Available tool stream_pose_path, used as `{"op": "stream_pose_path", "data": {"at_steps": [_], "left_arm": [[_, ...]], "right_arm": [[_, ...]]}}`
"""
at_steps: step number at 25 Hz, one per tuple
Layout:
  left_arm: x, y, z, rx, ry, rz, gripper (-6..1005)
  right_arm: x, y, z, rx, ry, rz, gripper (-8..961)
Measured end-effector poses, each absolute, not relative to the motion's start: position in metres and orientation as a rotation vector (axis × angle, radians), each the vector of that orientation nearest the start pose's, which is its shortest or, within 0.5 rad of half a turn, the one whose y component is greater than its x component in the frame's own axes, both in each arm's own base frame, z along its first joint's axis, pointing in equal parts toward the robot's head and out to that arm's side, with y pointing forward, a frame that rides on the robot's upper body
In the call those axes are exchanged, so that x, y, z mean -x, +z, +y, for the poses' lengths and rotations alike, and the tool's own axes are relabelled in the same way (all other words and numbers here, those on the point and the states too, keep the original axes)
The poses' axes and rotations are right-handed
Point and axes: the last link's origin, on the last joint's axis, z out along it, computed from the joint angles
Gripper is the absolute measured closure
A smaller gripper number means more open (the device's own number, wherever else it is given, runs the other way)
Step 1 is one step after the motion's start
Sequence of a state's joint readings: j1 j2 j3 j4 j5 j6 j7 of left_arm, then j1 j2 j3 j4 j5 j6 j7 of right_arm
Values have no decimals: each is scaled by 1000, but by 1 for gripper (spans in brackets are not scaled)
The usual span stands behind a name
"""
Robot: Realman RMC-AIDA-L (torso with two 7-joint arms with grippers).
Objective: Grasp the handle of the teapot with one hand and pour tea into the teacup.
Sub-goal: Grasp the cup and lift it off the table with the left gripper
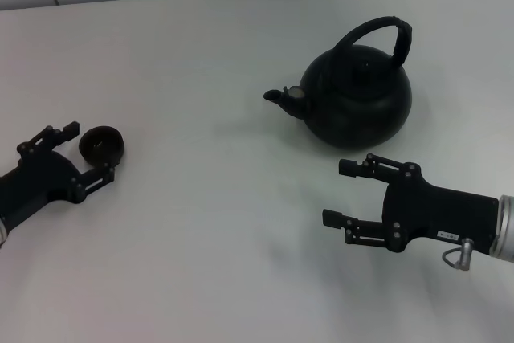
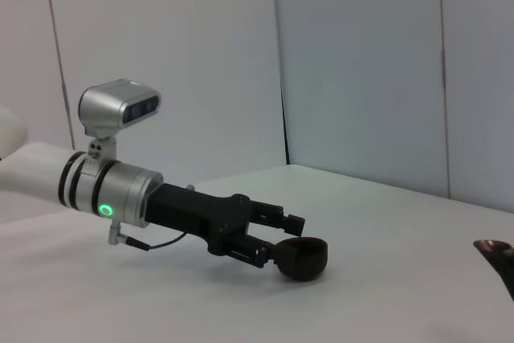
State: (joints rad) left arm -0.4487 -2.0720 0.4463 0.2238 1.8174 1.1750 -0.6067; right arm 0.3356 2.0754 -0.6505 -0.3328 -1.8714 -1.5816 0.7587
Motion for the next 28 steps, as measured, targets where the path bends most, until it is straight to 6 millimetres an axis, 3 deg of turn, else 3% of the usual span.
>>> {"op": "stream_pose_path", "data": {"at_steps": [6, 28], "left_arm": [[337, -44, 317, 2306, -466, -439, 238], [336, -48, 321, 2324, -435, -435, 253]], "right_arm": [[-317, -38, 244, 2580, 823, 390, 162], [-318, -36, 246, 2573, 821, 387, 162]]}}
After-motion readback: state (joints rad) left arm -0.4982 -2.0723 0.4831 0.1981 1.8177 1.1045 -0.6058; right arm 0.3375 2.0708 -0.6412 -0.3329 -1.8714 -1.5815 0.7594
